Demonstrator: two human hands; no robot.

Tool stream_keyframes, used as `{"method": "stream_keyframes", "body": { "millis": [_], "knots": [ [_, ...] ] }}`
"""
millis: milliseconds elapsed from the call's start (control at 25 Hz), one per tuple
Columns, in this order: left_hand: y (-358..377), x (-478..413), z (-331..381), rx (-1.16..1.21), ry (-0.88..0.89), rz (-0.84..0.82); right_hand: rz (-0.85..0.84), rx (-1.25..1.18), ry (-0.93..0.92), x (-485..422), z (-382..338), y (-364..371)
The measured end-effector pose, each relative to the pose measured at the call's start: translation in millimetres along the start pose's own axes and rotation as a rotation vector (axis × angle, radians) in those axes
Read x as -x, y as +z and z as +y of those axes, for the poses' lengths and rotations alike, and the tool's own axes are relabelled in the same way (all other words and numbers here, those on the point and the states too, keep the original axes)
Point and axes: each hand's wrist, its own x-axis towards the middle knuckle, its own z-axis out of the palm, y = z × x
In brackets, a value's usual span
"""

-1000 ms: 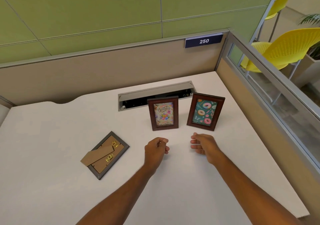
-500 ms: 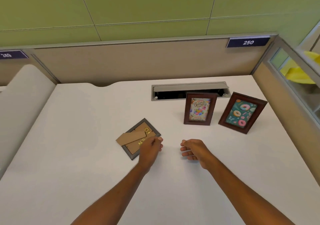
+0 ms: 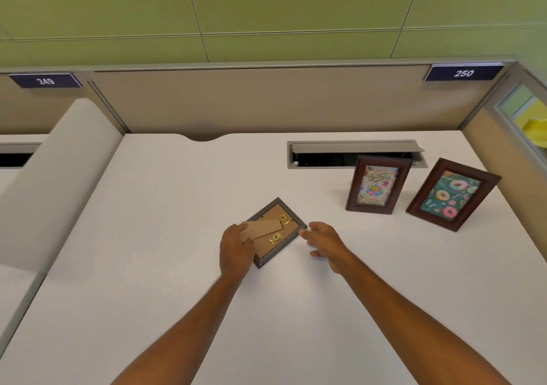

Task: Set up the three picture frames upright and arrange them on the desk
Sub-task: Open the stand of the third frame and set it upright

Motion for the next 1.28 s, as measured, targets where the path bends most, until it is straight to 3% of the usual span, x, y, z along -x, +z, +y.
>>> {"method": "stream_keyframes", "body": {
  "millis": [280,640,920,1280],
  "knots": [
    [-6.1,-6.8,-13.9,-0.144,0.058,-0.11,0.115,0.076,0.032,-14.3,-6.7,24.0],
    [-3.2,-12.8,-23.0,-0.356,0.136,-0.245,0.186,-0.171,0.036,-23.2,-6.3,34.2],
    [-8.3,-3.1,-24.4,-0.334,0.14,-0.212,0.229,-0.275,0.014,-29.0,-5.3,35.5],
    [1.3,18.7,-16.8,-0.475,0.31,-0.181,0.09,-0.308,-0.026,-0.3,-28.3,41.7]
  ]
}}
